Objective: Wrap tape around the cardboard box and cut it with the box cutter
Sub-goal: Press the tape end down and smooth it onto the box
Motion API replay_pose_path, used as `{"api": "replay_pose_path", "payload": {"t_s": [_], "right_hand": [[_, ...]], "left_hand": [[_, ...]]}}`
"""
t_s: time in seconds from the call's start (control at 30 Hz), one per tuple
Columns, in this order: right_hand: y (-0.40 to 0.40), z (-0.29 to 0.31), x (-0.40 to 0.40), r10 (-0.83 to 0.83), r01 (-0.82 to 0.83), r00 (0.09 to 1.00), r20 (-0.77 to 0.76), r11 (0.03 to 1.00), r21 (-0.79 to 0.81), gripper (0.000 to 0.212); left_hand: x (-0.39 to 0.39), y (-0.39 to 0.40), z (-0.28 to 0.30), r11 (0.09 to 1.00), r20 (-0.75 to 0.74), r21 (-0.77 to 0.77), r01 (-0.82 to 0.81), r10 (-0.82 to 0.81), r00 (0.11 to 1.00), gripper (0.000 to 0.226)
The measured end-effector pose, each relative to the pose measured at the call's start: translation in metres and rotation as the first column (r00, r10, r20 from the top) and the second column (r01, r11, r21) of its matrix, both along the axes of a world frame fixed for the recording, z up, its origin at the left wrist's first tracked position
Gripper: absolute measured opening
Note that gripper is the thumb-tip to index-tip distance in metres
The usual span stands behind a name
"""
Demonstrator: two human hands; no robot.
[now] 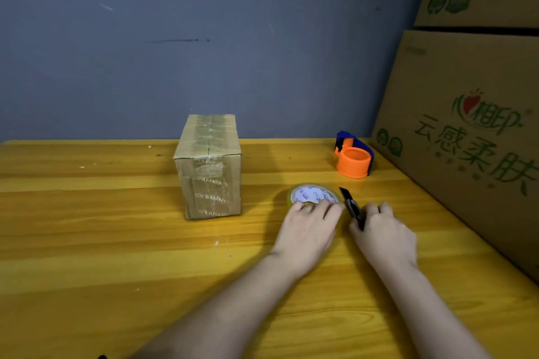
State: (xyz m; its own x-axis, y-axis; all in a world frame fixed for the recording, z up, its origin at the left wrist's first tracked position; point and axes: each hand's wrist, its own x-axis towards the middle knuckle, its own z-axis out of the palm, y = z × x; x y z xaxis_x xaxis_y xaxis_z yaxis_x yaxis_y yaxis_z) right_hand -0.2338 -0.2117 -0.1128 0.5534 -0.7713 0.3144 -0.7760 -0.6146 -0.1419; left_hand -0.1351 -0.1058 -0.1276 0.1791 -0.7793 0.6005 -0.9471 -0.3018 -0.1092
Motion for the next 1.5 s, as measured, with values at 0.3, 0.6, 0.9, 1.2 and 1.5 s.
{"api": "replay_pose_path", "payload": {"t_s": [0.3, 0.6, 0.9, 1.2, 1.5], "right_hand": [[0.004, 0.022, -0.008, 0.192, -0.138, 0.936, 0.295, 0.971, -0.195, 0.028], [0.092, 0.056, 0.072, 0.430, -0.642, 0.649, 0.628, 0.752, 0.148, 0.021], [0.155, 0.070, 0.111, 0.082, -0.695, 0.704, 0.705, 0.284, 0.661, 0.050], [0.165, 0.068, 0.121, 0.006, -0.758, 0.628, 0.778, 0.229, 0.611, 0.024], [0.163, 0.067, 0.113, 0.076, -0.811, 0.560, 0.825, 0.255, 0.526, 0.024]], "left_hand": [[-0.001, 0.042, 0.020, 0.995, 0.016, -0.024, 0.094, -0.094, 0.995, 0.046], [0.047, 0.139, 0.074, 0.918, 0.240, -0.365, 0.157, -0.070, 0.968, 0.019], [0.110, 0.164, 0.084, 0.887, -0.401, -0.368, -0.279, 0.119, 0.908, 0.042], [0.139, 0.139, 0.076, 0.898, -0.690, -0.389, -0.208, -0.134, 0.711, 0.051], [0.148, 0.141, 0.071, 0.903, -0.704, -0.393, -0.174, -0.173, 0.689, 0.046]]}}
